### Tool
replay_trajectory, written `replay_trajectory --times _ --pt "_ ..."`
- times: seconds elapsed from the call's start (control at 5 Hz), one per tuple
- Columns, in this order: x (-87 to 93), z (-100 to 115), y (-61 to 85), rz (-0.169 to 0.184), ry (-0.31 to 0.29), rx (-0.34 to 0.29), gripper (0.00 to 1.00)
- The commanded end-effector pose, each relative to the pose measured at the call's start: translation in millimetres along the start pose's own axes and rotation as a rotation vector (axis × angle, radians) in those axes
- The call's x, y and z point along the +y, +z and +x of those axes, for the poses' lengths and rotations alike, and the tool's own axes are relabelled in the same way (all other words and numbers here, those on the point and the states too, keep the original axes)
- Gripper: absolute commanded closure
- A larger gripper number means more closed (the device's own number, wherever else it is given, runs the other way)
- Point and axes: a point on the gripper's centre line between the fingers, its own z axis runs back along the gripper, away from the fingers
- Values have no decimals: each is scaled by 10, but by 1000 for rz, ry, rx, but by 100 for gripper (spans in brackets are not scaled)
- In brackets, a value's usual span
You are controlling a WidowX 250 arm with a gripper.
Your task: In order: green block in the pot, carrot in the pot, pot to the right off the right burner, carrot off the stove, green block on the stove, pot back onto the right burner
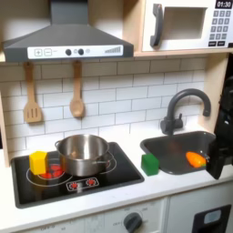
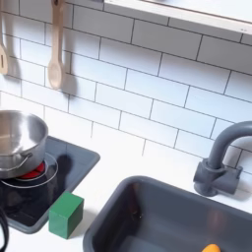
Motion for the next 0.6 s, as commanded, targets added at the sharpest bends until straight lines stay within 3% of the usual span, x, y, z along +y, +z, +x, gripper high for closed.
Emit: replay_trajectory --times 0.0,0.2,0.4 --pt "0 0 0 0 0 0 0" --pt "38 107 33 16 7 16 0" --pt "75 168 -28 13 2 38 0"
